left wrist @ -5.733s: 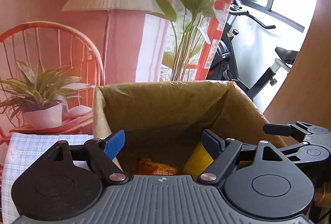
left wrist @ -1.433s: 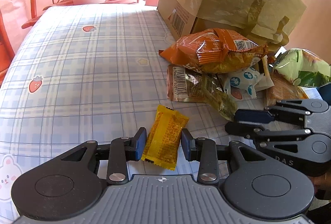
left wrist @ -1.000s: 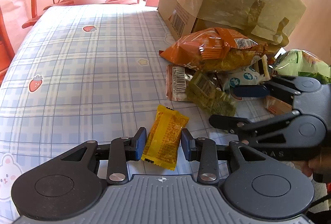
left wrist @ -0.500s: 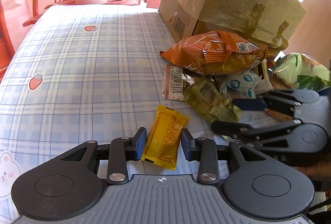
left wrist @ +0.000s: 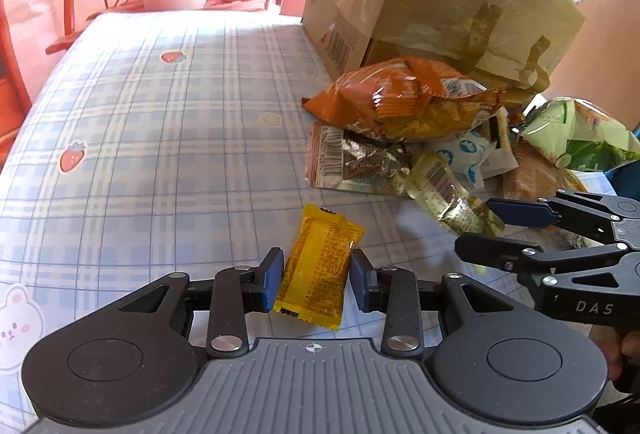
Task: Organize snacks
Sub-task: 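Lift both snacks into the cardboard box and open both tools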
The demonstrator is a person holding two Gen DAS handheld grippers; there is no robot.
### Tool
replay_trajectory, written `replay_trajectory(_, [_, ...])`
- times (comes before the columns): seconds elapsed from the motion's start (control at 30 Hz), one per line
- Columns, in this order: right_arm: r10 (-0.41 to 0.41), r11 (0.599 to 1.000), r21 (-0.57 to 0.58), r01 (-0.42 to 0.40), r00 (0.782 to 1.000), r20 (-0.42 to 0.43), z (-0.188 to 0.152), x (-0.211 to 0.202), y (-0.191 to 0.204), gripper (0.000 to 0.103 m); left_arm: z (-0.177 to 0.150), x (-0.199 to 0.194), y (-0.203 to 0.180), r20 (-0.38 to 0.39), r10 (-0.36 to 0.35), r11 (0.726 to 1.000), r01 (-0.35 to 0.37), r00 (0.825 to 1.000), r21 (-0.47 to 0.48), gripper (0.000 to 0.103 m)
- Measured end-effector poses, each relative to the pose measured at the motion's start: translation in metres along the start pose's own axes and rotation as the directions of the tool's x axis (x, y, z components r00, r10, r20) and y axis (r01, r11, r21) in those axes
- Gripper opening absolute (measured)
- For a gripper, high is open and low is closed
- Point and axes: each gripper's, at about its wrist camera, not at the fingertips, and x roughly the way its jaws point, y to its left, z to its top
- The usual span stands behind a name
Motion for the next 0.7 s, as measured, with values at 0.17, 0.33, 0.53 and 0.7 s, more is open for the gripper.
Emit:
replay_trajectory(0.17, [-0.02, 1.0, 0.01, 0.02, 1.0, 0.012, -0.003, -0.015, -0.007, 0.055, 0.003, -0.012, -0.008, 0.025, -0.012, 1.0, 0.012, 1.0, 0.026, 0.038])
replay_trajectory(0.33, [-0.047, 0.998, 0.048, 0.046, 0.999, 0.021, -0.012, -0.031, -0.015, 0.055, 0.006, -0.024, -0.021, 0.049, -0.031, 0.999, 0.029, 0.998, 0.046, 0.038])
replay_trajectory(0.53, [-0.07, 0.995, 0.084, 0.06, 0.99, 0.126, -0.002, -0.069, -0.021, 0.055, 0.024, -0.052, -0.039, 0.116, -0.065, 0.993, 0.052, 0.991, 0.108, 0.038])
replay_trajectory(0.7, [-0.099, 0.992, 0.093, 0.08, 0.97, 0.222, 0.027, -0.096, -0.024, 0.055, 0.062, -0.079, -0.057, 0.216, -0.098, 0.984, 0.063, 0.971, 0.165, 0.038])
